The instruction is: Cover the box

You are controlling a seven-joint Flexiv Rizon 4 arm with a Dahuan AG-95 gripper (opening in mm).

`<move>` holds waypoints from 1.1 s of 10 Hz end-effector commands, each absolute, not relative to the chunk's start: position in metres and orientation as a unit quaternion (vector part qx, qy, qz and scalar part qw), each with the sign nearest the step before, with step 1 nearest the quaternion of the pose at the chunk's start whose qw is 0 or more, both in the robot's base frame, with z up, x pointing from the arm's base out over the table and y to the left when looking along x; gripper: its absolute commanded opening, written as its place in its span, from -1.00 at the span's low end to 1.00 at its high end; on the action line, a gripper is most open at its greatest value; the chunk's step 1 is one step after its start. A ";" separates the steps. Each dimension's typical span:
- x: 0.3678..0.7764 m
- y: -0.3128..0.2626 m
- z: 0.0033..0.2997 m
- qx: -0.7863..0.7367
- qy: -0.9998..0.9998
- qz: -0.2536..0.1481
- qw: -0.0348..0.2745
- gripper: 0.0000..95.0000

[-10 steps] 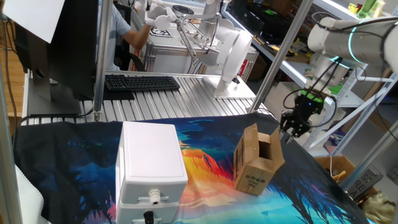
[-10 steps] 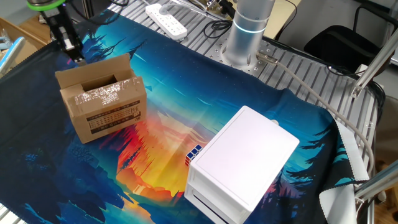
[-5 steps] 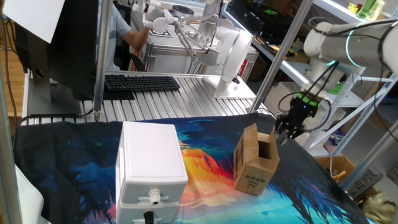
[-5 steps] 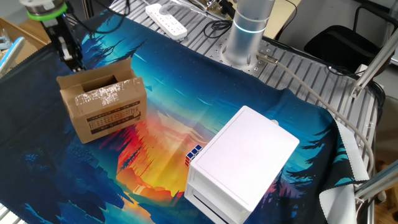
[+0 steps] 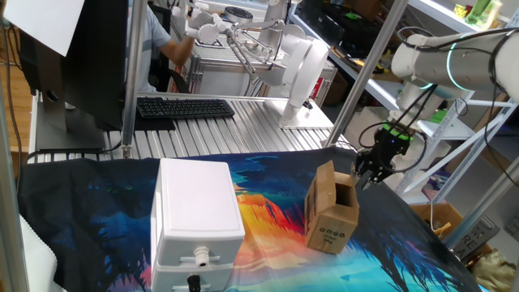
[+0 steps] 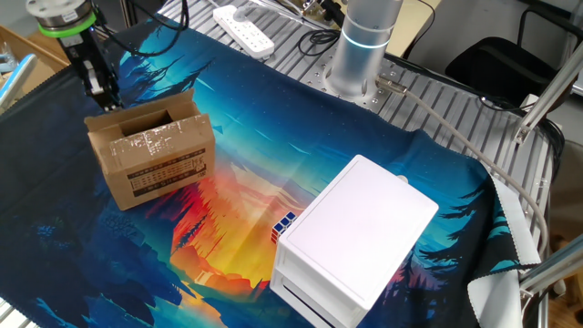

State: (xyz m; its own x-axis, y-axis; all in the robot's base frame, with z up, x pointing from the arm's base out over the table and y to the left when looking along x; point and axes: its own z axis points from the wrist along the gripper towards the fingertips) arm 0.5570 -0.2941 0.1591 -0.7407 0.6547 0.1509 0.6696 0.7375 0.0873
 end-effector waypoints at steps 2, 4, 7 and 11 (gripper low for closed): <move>0.554 -0.293 0.160 -0.338 -0.939 -0.035 0.041 -0.60; 0.554 -0.293 0.160 -0.320 -0.946 -0.038 0.041 -0.20; 0.554 -0.293 0.160 -0.276 -0.959 -0.051 0.033 -0.20; 0.554 -0.293 0.160 -0.226 -0.971 -0.070 0.018 -0.20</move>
